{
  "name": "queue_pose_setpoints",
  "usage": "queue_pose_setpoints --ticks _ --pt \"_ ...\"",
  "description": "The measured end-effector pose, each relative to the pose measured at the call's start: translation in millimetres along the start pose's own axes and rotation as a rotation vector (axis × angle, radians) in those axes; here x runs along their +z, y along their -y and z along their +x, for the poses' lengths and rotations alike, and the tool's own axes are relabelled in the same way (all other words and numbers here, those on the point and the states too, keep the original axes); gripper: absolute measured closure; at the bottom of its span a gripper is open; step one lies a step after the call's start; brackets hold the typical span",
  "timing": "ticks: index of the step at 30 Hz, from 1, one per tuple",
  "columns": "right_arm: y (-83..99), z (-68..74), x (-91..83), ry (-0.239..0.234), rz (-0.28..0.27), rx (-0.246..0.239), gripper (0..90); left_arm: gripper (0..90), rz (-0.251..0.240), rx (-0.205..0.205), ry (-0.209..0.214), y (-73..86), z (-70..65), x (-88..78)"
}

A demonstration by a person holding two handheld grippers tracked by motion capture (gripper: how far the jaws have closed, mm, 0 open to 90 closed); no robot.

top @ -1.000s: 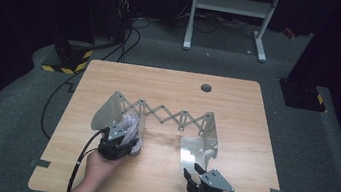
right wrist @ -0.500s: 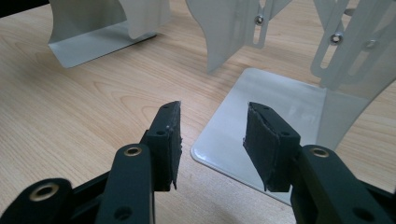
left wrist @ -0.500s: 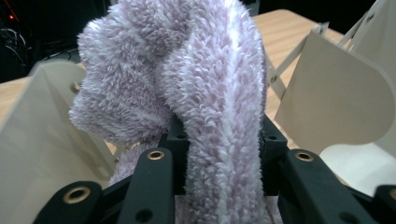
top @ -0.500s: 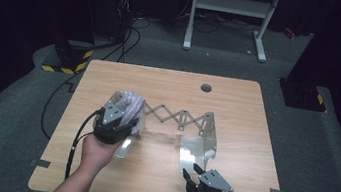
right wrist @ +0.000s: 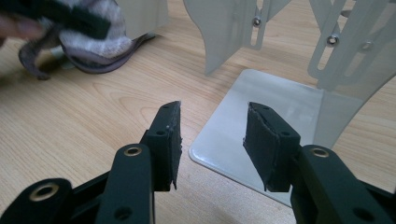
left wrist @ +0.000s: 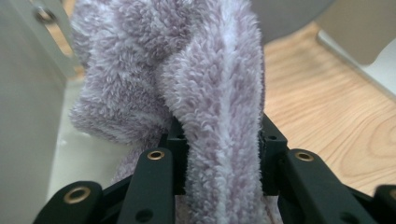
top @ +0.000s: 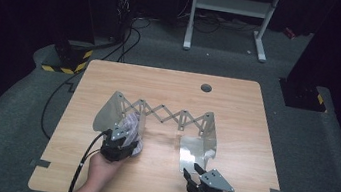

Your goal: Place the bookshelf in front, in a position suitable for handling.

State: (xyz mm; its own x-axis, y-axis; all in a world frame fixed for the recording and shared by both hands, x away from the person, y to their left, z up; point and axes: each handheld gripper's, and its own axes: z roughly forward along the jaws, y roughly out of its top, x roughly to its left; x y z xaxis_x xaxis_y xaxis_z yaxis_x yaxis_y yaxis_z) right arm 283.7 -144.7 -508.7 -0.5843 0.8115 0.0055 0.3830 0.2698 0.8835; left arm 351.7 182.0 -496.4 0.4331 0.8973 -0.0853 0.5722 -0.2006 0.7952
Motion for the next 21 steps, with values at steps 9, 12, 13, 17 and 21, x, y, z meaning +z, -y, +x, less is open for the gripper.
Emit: queue_pose_setpoints --ticks 9,12,13,17,21 --pt "0.0 1.0 1.1 -0.004 0.001 -0.003 55.8 66.0 -0.202 0.03 -0.005 -51.0 -2.5 -54.6" --pt "0.2 1.2 1.6 -0.006 0.004 -0.005 55.8 66.0 -0.183 0.03 -0.005 -51.4 -0.6 -49.2" --pt "0.2 1.3 1.7 -0.006 0.004 -0.005 55.8 66.0 -0.161 0.024 -0.004 -48.6 1.3 -43.5" --pt "-0.2 1.1 1.1 -0.007 0.001 -0.006 55.8 66.1 -0.066 0.022 0.005 -26.5 2.8 -15.9" --pt "0.0 -0.4 0.9 -0.005 0.002 0.0 55.7 66.2 0.031 0.038 0.007 0.2 1.7 7.2"
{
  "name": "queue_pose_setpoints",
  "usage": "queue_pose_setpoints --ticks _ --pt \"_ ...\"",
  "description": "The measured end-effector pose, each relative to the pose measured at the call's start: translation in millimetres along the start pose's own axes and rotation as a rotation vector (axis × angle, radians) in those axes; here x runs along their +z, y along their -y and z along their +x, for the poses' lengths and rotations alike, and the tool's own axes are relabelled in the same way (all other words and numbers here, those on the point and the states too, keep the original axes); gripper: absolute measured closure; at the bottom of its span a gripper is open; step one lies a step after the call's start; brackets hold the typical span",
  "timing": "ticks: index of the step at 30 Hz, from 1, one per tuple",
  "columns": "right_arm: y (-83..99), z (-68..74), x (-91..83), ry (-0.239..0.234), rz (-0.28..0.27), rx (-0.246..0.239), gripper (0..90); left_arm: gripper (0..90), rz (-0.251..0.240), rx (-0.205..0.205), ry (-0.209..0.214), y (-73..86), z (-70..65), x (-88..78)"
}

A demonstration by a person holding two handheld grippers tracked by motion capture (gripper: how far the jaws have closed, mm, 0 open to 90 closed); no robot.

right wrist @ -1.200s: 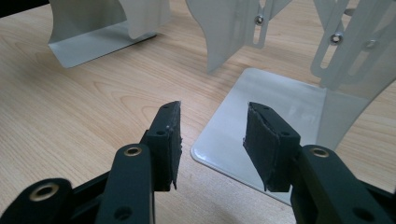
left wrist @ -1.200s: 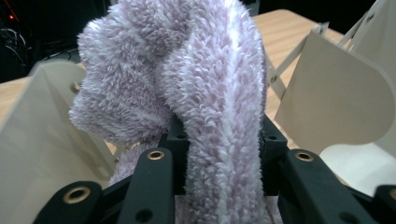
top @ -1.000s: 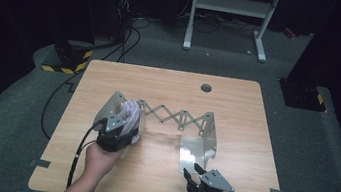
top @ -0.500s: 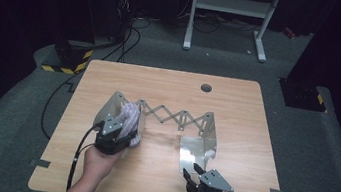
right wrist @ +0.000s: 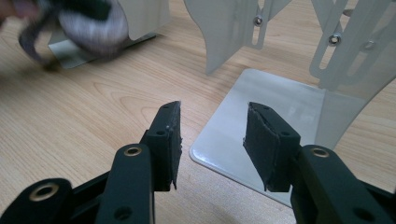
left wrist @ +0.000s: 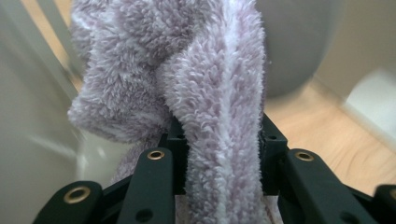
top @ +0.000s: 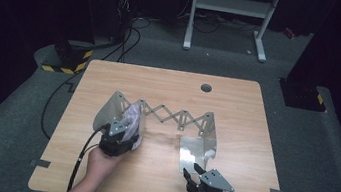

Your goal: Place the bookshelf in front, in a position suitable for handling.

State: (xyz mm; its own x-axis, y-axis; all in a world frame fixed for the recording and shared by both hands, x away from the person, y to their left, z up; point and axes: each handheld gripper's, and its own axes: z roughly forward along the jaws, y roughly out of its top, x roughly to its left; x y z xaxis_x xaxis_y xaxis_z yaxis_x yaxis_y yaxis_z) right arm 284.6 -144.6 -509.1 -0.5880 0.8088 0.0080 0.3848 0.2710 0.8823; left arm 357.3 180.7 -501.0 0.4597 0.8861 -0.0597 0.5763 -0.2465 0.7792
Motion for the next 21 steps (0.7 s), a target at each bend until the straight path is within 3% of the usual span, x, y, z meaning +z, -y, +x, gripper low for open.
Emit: queue_pose_setpoints --ticks 2,9,15,21 --pt "0.0 0.3 -0.2 -0.001 -0.001 -0.001 55.7 66.1 0.02 0.019 0.0 11.9 -2.1 3.3" --pt "-0.3 -0.3 -1.0 0.003 -0.004 -0.001 55.7 65.8 -0.091 -0.031 0.022 36.0 -5.2 -39.7" --pt "-0.7 0.0 -1.6 0.009 -0.005 0.002 55.7 65.7 -0.077 -0.025 0.047 50.9 -14.5 -49.1" --pt "2.6 -7.2 -5.6 0.035 0.004 0.023 59.5 65.6 -0.067 0.026 0.077 54.9 -34.6 -49.9"
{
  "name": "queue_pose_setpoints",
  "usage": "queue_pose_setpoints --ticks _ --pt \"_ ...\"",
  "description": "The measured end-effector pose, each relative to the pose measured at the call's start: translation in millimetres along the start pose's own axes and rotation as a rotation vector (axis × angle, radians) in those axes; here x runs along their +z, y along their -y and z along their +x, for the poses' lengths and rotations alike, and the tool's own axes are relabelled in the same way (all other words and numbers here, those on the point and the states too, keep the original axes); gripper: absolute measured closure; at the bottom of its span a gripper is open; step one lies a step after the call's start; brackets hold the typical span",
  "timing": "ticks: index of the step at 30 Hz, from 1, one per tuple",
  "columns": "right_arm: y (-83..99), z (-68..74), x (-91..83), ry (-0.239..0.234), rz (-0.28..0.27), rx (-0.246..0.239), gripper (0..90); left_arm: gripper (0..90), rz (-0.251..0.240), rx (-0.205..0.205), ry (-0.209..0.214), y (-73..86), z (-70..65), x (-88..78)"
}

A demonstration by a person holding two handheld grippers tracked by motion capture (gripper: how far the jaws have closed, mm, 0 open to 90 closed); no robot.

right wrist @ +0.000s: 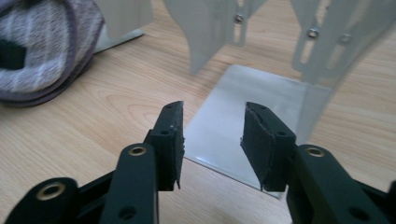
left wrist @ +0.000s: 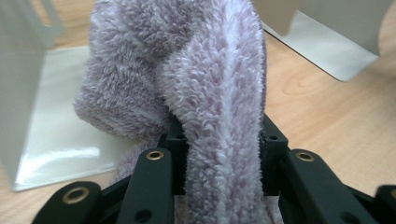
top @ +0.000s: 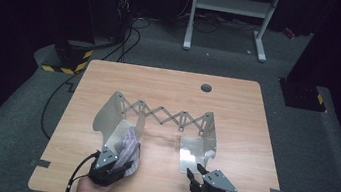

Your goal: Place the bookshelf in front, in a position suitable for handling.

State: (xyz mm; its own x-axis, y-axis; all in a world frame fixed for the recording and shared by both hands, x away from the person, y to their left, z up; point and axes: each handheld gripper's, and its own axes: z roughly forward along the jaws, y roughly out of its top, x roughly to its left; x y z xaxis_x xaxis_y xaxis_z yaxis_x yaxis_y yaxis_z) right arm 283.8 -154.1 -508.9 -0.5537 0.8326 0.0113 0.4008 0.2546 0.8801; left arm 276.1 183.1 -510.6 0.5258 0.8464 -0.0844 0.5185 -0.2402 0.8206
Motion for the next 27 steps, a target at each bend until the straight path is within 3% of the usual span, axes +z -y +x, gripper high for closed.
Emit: queue_pose_setpoints --ticks 3,11,15,18,22,27 --pt "2.6 -7.2 -3.1 0.018 0.002 0.014 62.5 65.6 0.005 0.021 0.031 0.5 -9.8 1.9" --pt "6.7 -19.0 -17.2 0.082 -0.005 0.05 63.2 65.6 -0.005 0.027 0.071 -4.9 -18.3 5.2" --pt "6.2 -27.7 -21.8 0.139 -0.009 0.083 52.6 65.6 0.0 0.055 0.107 -7.0 -30.1 8.1" --pt "3.1 -32.9 -18.8 0.161 -0.019 0.089 47.8 65.6 0.002 0.085 0.11 -10.7 -39.0 12.8" --pt "-3.5 -35.5 -5.8 0.162 -0.015 0.07 47.3 65.6 -0.007 0.095 0.083 -20.3 -39.5 18.3" --pt "-12.3 -41.3 7.3 0.166 -0.027 0.067 58.7 65.6 -0.013 0.089 0.034 -34.4 -31.6 24.9"
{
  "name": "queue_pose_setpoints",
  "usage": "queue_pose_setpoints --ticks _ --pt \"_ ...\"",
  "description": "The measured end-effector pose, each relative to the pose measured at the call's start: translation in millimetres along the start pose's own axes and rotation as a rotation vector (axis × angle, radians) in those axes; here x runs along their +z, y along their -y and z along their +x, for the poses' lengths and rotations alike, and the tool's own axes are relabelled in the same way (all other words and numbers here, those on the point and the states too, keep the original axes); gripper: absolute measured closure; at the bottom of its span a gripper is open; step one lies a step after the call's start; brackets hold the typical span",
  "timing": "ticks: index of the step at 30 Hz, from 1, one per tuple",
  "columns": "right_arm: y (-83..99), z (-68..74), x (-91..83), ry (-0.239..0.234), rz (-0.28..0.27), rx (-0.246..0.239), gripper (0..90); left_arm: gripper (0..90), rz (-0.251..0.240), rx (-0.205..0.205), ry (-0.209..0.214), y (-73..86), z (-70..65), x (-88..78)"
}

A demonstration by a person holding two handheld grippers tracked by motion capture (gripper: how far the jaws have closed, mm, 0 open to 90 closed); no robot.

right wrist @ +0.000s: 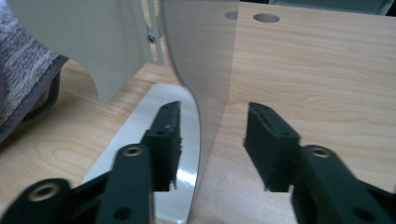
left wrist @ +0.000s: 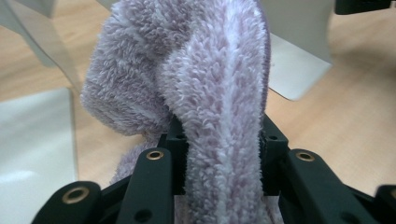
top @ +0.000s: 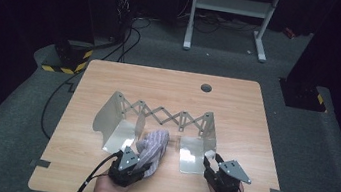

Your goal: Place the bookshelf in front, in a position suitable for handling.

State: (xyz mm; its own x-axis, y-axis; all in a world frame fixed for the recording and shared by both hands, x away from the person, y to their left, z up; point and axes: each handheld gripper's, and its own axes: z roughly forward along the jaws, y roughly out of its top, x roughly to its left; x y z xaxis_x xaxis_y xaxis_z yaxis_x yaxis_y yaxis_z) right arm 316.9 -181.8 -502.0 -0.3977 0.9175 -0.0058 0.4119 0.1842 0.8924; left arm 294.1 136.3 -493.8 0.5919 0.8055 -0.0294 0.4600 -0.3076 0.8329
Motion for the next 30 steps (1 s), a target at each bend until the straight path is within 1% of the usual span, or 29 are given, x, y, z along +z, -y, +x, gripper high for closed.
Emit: queue_pose_setpoints --ticks 3,5,6,10,12,13,16,17,19,20,22,25,27,28,29,30 --pt "-3.4 -2.8 4.5 -0.003 -0.007 0.002 70.3 65.6 -0.005 -0.021 -0.018 -4.1 5.9 2.1" --pt "-4.5 -2.2 6.1 -0.006 -0.01 0.001 81.1 65.6 -0.007 -0.031 -0.025 -5.4 7.8 2.3" --pt "-5.0 -1.6 6.3 -0.009 -0.012 -0.004 83.8 65.6 -0.01 -0.032 -0.032 -6.0 9.0 2.1" --pt "-5.4 1.9 6.2 -0.004 -0.011 -0.005 84.8 65.6 -0.006 -0.043 -0.053 -4.4 15.3 2.1" --pt "-4.9 4.7 5.8 -0.022 -0.01 0.004 85.1 65.6 -0.007 -0.051 -0.065 -2.2 18.8 0.9" --pt "-5.0 6.7 5.7 -0.026 -0.01 0.0 85.0 65.6 -0.008 -0.06 -0.076 -0.2 22.2 -0.4" --pt "-5.3 19.0 6.2 -0.061 -0.007 -0.018 84.4 65.6 -0.011 -0.081 -0.099 4.4 27.9 -4.2" --pt "-5.3 24.5 6.6 -0.07 -0.007 -0.025 83.7 65.7 -0.014 -0.094 -0.099 6.1 28.6 -5.6" --pt "-5.8 37.6 7.8 -0.085 -0.005 -0.041 81.5 65.7 -0.015 -0.093 -0.096 7.5 26.4 -5.9" --pt "-5.8 41.7 8.0 -0.088 -0.004 -0.048 80.5 65.6 -0.012 -0.09 -0.092 7.9 24.5 -5.0" --pt "-6.1 50.7 8.8 -0.098 -0.001 -0.072 79.4 65.7 -0.003 -0.086 -0.089 8.2 21.2 -0.8" --pt "-5.2 55.6 8.9 -0.109 0.0 -0.084 79.9 65.6 0.02 -0.092 -0.077 5.4 20.7 13.4" --pt "-4.5 56.8 8.6 -0.111 0.001 -0.094 80.6 65.6 0.025 -0.101 -0.062 -2.4 20.2 24.2" --pt "-4.4 57.0 8.3 -0.109 0.001 -0.1 81.0 65.7 0.028 -0.096 -0.061 -6.0 18.7 28.8" --pt "-4.3 56.8 8.1 -0.109 0.001 -0.104 81.4 65.6 0.038 -0.075 -0.063 -10.9 17.4 33.6" --pt "-4.4 56.2 7.7 -0.107 0.002 -0.103 82.0 65.7 0.037 -0.076 -0.06 -15.5 16.5 37.4"
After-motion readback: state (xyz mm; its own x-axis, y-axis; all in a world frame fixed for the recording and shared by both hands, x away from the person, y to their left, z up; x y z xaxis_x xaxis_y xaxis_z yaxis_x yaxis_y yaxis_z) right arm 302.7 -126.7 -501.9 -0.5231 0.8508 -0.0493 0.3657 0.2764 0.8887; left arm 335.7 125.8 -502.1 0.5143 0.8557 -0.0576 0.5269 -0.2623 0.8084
